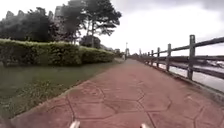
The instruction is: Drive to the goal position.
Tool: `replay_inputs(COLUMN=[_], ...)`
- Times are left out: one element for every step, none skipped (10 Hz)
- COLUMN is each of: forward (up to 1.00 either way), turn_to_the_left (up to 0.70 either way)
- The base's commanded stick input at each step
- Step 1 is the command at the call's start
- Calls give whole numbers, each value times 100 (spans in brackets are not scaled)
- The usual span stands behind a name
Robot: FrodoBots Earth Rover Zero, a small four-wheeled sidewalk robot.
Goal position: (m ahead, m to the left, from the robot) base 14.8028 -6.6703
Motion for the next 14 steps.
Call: replay_inputs(forward=[70,70,70,70,70,70,70,70,70,70,70,70,70,70], turn_to_the_left=[-9,-24,-27,-8,0,0,0,0,0,0,0,0,0,0])
